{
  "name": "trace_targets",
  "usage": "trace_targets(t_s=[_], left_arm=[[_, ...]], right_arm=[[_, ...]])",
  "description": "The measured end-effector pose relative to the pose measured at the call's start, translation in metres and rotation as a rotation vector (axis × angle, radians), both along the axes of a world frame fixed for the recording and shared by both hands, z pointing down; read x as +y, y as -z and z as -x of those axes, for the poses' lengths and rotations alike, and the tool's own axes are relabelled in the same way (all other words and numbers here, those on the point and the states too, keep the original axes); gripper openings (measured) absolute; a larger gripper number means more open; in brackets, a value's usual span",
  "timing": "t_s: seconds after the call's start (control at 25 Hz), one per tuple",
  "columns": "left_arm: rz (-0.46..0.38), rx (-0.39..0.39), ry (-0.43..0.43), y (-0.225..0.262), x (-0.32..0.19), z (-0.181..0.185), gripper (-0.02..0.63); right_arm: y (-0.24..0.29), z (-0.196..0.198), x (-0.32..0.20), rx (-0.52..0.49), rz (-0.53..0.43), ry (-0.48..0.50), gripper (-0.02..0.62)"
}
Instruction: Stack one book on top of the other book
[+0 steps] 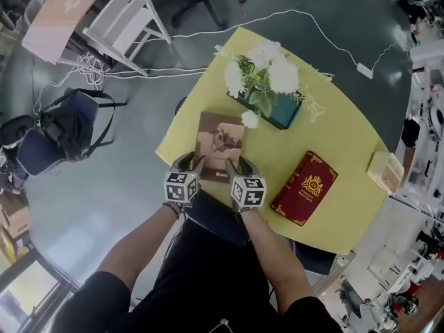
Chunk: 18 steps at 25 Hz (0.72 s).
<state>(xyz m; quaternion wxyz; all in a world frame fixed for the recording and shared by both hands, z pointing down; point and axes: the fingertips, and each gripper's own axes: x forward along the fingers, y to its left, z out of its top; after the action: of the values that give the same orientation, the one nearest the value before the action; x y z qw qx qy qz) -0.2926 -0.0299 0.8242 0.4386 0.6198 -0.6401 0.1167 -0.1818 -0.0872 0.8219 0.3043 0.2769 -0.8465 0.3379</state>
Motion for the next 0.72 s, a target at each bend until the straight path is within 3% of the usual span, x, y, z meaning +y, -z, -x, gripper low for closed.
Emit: trace_targets(t_s=[0.36,0.72], left_arm=[[-0.005,-0.021,-0.018,0.016,0.001,-0.001,0.179],[-0.031,-0.049,-0.077,0.098,0.019,-0.024,0.178]], right_arm=[[0.015,0.000,0.001,0.001,0.009,-0.040,0.169],[0.097,-0.025,0.024,-0.001,-0.015,-0.061,0.167]])
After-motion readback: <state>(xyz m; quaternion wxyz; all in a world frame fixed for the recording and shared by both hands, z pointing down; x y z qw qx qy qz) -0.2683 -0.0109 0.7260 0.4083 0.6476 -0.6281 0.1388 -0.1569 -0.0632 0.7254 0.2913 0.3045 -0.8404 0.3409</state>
